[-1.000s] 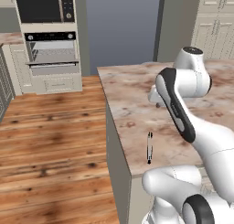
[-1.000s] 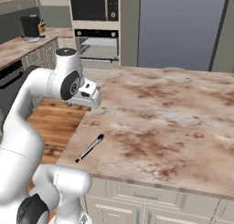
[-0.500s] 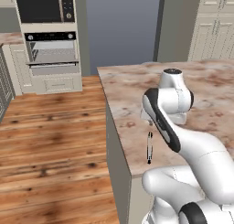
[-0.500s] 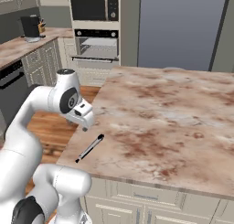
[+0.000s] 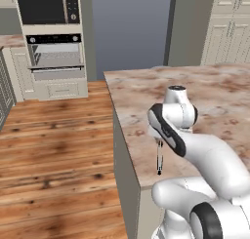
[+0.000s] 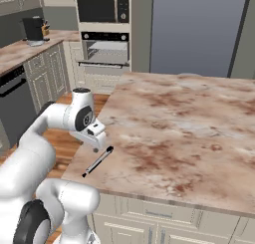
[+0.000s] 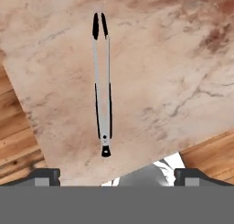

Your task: Pick up the tongs from the counter and place them near the plate next to the oven.

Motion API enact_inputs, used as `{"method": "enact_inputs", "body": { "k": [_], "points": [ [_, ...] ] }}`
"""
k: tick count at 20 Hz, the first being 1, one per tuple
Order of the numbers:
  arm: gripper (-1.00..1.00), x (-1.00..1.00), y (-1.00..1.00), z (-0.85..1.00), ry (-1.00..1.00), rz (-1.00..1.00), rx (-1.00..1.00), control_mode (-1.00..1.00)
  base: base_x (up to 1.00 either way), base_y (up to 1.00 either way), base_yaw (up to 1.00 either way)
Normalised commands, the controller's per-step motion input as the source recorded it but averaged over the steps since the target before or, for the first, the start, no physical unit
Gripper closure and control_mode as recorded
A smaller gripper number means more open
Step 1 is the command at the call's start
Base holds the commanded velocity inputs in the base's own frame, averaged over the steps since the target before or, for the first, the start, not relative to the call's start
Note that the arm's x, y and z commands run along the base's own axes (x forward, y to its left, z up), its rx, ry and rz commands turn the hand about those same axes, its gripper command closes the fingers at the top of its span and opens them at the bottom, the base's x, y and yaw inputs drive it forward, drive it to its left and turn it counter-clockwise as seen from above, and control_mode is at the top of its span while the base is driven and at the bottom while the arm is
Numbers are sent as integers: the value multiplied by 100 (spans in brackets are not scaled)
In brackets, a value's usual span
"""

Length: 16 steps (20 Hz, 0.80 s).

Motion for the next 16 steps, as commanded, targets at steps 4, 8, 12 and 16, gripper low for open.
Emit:
{"method": "enact_inputs", "body": {
  "k": [4, 8, 12, 16],
  "points": [
    [-100, 44, -1, -62, 11, 1, 0, -100, 0, 0, 0],
    [-100, 43, -2, -64, 10, 1, 2, -100, 0, 0, 0],
    [-100, 19, -5, -40, 0, 0, 4, -100, 0, 0, 0],
    [-100, 29, 0, -40, 0, 0, 2, -100, 0, 0, 0]
  ]
}}
